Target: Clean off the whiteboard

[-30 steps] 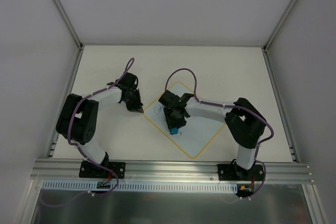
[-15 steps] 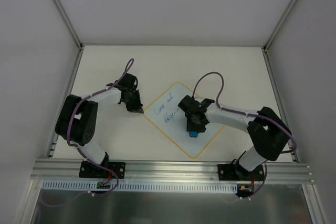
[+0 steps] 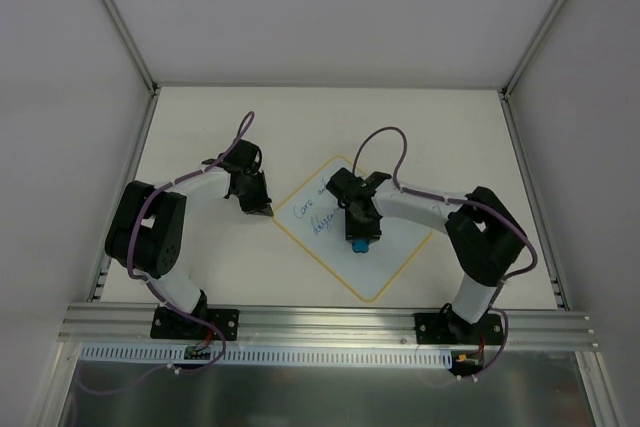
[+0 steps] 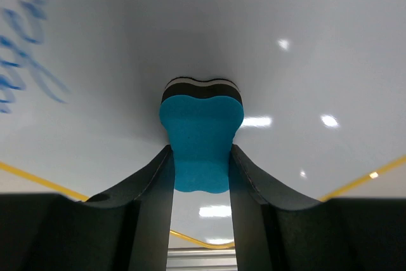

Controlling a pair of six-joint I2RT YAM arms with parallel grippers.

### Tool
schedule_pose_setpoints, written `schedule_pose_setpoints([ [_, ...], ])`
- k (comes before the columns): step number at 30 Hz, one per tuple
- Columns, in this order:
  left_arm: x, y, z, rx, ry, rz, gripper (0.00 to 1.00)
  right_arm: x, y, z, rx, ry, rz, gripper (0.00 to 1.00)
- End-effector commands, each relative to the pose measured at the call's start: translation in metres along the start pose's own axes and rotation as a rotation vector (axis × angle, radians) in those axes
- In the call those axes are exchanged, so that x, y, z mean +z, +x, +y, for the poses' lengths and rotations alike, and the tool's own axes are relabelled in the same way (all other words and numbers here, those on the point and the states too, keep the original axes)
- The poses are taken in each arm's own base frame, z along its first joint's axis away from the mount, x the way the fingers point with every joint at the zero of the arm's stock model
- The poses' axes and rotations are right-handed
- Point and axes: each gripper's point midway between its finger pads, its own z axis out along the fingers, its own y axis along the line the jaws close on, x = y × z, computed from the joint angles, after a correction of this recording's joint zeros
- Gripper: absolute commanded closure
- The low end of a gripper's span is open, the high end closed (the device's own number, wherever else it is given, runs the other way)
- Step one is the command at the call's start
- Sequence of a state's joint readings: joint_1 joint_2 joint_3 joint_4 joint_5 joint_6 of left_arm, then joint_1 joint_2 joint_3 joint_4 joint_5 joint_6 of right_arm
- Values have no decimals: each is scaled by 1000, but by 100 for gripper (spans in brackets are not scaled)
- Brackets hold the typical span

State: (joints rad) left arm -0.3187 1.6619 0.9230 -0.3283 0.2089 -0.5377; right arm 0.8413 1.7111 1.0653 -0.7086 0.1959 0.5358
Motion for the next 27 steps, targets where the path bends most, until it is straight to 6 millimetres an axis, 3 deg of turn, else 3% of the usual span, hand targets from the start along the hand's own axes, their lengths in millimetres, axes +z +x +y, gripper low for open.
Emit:
schedule_pose_setpoints([
  [1,-5,7,5,-12,-5,20,100,3,-20,64,-77,-152,-10,100],
  [2,-6,6,5,-11,-4,19,100,12,-17,74,-105,-143,9,100],
  [3,-5,8,5,-15,-5,23,100,6,-30,94,-106,-179,-18,100],
  [5,-4,9,5,-15,-6,27,100,8,-29,115,-117,-203,-4,100],
  [6,-4,10,5,-18,-5,28,100,20,-26,121,-121,-188,18,100],
  [7,-4,11,5,-18,-4,30,100,17,-32,135,-115,-209,7,100],
  [11,-2,15,5,-18,-8,39,100,25,-31,151,-141,-174,24,100],
  [12,-2,15,4,-16,-6,37,100,27,-30,143,-146,-138,36,100],
  [15,-1,16,7,-18,-12,39,100,27,-51,115,-117,-34,-20,100],
  [20,1,19,9,-15,-20,44,100,24,-89,46,36,39,-39,100],
  [23,1,19,9,-12,-18,44,100,26,-107,17,86,71,-50,100],
  [27,0,18,8,-10,-13,41,100,29,-123,7,89,66,-46,100],
])
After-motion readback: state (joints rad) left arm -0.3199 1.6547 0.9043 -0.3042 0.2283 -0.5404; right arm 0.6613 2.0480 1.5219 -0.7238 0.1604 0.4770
